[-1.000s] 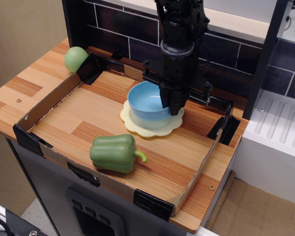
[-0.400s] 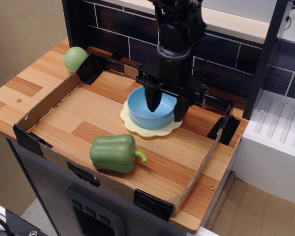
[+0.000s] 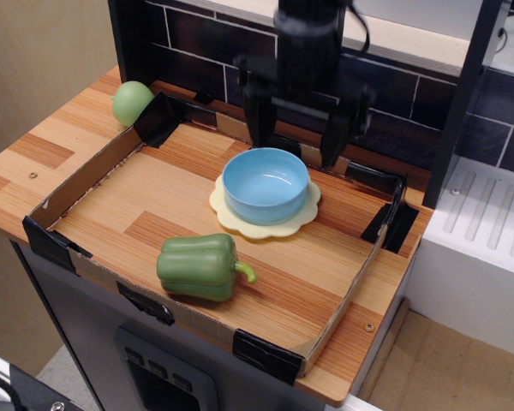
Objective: Put bowl on plate
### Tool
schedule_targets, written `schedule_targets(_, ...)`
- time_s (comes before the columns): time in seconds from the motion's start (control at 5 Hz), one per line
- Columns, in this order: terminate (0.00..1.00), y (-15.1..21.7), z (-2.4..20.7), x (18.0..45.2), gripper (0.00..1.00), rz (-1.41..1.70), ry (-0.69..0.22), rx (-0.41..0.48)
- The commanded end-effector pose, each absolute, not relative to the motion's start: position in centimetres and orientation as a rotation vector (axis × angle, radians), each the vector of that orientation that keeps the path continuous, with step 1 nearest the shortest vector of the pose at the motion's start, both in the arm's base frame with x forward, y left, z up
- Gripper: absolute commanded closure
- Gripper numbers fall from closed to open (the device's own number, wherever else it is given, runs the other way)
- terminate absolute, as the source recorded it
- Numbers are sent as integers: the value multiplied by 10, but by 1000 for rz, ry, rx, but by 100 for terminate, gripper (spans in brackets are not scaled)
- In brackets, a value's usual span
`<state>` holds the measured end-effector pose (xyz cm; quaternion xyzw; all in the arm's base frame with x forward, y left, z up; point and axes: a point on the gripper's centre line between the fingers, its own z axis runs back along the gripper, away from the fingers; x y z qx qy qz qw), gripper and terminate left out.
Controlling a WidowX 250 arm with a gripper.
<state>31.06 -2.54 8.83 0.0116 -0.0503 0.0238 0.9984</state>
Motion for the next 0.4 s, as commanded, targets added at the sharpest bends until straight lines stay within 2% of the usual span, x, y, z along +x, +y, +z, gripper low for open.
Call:
schedule_targets(0.0,0,-31,108,311,0,43,-165,16)
schedule_targets(0.2,100,-31,108,311,0,43,-165,16)
